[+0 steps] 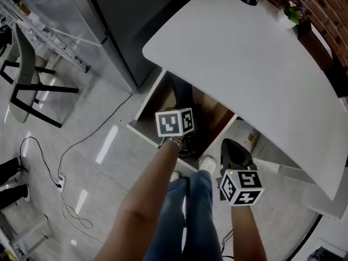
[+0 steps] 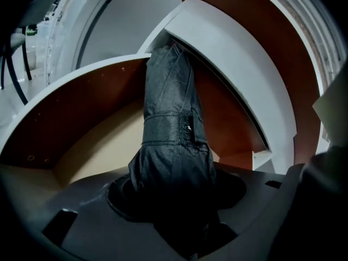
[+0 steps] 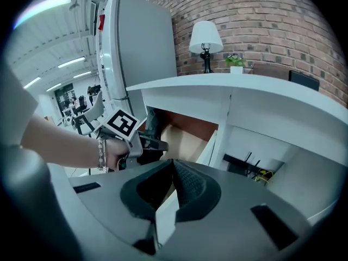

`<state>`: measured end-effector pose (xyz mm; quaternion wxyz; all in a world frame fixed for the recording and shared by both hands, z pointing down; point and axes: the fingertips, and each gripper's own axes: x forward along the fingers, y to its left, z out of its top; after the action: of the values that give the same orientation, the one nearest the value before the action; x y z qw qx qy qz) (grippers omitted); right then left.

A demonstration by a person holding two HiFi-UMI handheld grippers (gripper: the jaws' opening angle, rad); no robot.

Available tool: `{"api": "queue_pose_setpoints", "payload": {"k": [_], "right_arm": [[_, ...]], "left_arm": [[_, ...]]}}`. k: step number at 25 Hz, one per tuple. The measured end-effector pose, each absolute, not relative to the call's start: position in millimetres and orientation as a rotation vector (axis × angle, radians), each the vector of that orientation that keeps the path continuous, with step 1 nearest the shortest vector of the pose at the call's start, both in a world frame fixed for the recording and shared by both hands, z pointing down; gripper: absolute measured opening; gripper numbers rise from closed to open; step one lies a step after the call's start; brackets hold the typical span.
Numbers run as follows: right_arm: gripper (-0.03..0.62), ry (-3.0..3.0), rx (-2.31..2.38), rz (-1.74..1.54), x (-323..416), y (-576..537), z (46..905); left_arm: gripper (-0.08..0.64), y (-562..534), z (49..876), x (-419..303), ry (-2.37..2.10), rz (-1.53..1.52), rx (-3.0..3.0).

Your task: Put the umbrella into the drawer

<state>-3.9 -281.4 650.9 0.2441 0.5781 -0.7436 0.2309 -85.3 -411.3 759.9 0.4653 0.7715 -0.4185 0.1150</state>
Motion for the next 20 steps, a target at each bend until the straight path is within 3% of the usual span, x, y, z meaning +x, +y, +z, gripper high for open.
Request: {"api": "queue_pose_setpoints", "payload": {"k": [14, 20], "right_arm": [[0.000, -2.047, 1.514, 0.631, -6, -290, 675], [0.000, -2.050, 1.490, 0.633, -4, -290, 672]], "left_arm": [[0.258, -415, 800, -82, -1.075, 0.301, 1.805], [0.341, -415, 793, -88, -1.101, 0.316, 1.809]]}}
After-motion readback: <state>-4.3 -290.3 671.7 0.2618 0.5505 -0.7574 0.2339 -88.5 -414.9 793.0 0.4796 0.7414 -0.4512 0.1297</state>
